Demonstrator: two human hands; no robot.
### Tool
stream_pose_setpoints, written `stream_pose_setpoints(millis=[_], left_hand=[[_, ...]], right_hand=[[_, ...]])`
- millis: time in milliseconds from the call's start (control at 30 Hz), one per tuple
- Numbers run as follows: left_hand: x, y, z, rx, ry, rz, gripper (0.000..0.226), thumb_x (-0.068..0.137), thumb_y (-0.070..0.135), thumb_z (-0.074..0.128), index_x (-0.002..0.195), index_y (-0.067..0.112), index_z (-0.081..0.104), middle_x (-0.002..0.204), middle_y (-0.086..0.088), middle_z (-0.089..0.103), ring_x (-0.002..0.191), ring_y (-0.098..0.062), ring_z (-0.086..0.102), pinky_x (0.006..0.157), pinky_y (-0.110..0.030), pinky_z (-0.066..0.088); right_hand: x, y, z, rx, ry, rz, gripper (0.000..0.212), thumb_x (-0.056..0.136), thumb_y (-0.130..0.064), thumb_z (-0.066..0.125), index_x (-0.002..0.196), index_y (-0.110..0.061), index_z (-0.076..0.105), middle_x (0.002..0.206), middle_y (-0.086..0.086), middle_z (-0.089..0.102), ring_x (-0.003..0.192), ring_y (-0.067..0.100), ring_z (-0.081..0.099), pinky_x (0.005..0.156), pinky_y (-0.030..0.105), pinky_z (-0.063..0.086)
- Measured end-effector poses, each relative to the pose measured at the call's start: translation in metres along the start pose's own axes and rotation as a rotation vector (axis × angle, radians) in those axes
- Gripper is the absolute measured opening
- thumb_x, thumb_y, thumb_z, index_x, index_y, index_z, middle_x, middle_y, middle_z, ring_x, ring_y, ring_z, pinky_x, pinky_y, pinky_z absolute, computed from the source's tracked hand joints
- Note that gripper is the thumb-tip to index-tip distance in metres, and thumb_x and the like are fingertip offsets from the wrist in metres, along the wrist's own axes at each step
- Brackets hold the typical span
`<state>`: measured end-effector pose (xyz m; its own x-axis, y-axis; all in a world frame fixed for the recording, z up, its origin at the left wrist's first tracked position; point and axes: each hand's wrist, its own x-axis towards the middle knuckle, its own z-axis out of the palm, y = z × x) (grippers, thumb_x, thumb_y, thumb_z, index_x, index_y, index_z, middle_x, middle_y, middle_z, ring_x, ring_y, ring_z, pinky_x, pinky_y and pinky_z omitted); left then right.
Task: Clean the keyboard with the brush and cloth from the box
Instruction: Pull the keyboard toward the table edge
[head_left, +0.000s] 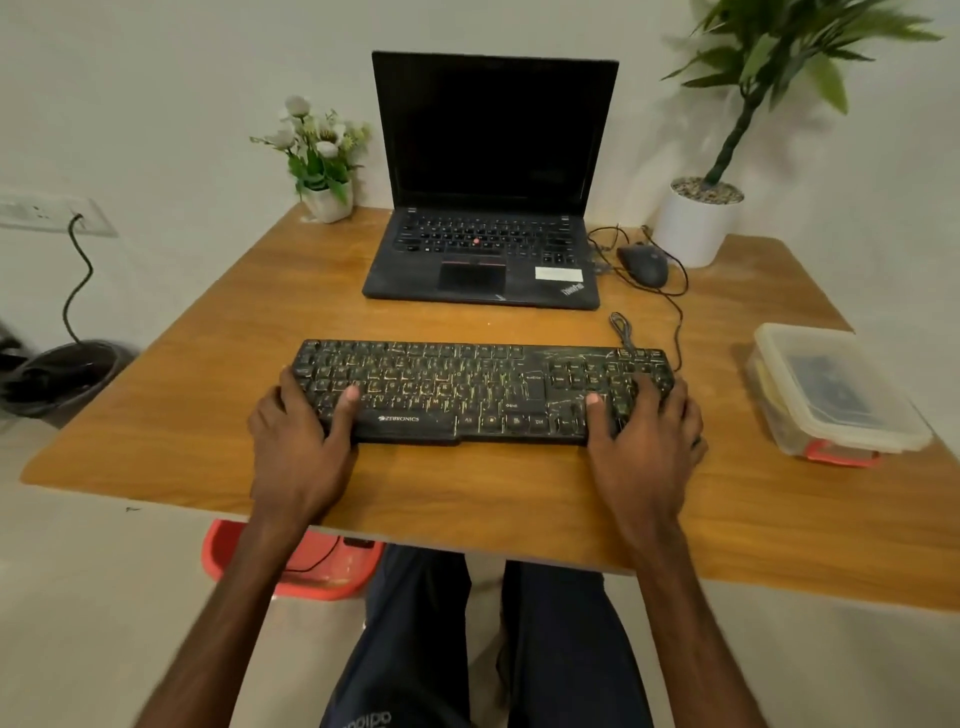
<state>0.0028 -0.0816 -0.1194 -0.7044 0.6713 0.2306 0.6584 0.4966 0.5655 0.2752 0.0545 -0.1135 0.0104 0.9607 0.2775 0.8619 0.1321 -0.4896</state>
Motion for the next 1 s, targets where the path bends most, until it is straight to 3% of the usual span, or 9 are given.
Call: stream_pose_setpoints(millis=[400, 500, 600, 733, 867, 1000], left_hand=[[-0.027, -0.003, 0.0, 0.035, 0.021, 0.05, 0.097, 0.088, 0.075, 0.024, 0.152, 0.002, 0.022, 0.144, -0.028, 0.036, 0.133, -0.042, 0.032, 0.11, -0.055, 0.031], [-0.03, 0.001, 0.002, 0.082, 0.07, 0.067, 0.097, 0.091, 0.075, 0.021, 0.155, 0.002, 0.015, 0.158, -0.025, 0.02, 0.147, -0.038, 0.015, 0.118, -0.058, 0.018], [-0.038, 0.016, 0.008, 0.133, 0.088, 0.197, 0.092, 0.094, 0.07, 0.023, 0.157, 0.005, 0.009, 0.165, -0.019, 0.0, 0.153, -0.033, -0.005, 0.12, -0.06, 0.002], [-0.049, 0.06, 0.028, 0.174, -0.051, 0.431, 0.094, 0.093, 0.073, 0.021, 0.159, 0.01, -0.001, 0.165, -0.011, -0.017, 0.151, -0.026, -0.018, 0.12, -0.056, -0.005], [-0.067, 0.109, 0.054, 0.155, -0.132, 0.599, 0.092, 0.095, 0.072, 0.022, 0.159, 0.01, -0.001, 0.164, -0.009, -0.022, 0.151, -0.024, -0.022, 0.121, -0.056, -0.002], [-0.087, 0.152, 0.08, 0.187, -0.145, 0.704, 0.085, 0.097, 0.066, 0.02, 0.158, 0.009, 0.008, 0.165, -0.013, -0.015, 0.152, -0.028, -0.013, 0.121, -0.059, 0.007]], right_hand=[[-0.028, 0.018, -0.016, -0.052, 0.036, 0.015, 0.067, 0.095, -0.059, 0.041, 0.146, -0.015, 0.036, 0.16, 0.018, 0.018, 0.146, 0.036, 0.017, 0.113, 0.057, 0.021], [-0.029, 0.018, -0.015, -0.081, 0.057, -0.012, 0.067, 0.097, -0.06, 0.036, 0.145, -0.013, 0.036, 0.16, 0.017, 0.018, 0.145, 0.036, 0.019, 0.112, 0.062, 0.02], [-0.028, 0.017, -0.018, -0.071, 0.054, -0.014, 0.067, 0.097, -0.06, 0.034, 0.147, -0.015, 0.033, 0.162, 0.013, 0.014, 0.148, 0.034, 0.013, 0.112, 0.067, 0.01], [-0.028, 0.018, -0.021, -0.049, 0.055, -0.079, 0.064, 0.099, -0.057, 0.033, 0.148, -0.016, 0.033, 0.163, 0.011, 0.012, 0.15, 0.031, 0.007, 0.112, 0.068, 0.003], [-0.027, 0.02, -0.023, -0.016, 0.035, -0.104, 0.062, 0.099, -0.057, 0.033, 0.148, -0.018, 0.032, 0.164, 0.008, 0.009, 0.15, 0.029, 0.004, 0.113, 0.068, 0.003], [-0.026, 0.035, -0.032, 0.014, 0.072, -0.111, 0.059, 0.099, -0.053, 0.036, 0.147, -0.019, 0.033, 0.164, 0.006, 0.01, 0.15, 0.027, 0.004, 0.114, 0.065, 0.004]])
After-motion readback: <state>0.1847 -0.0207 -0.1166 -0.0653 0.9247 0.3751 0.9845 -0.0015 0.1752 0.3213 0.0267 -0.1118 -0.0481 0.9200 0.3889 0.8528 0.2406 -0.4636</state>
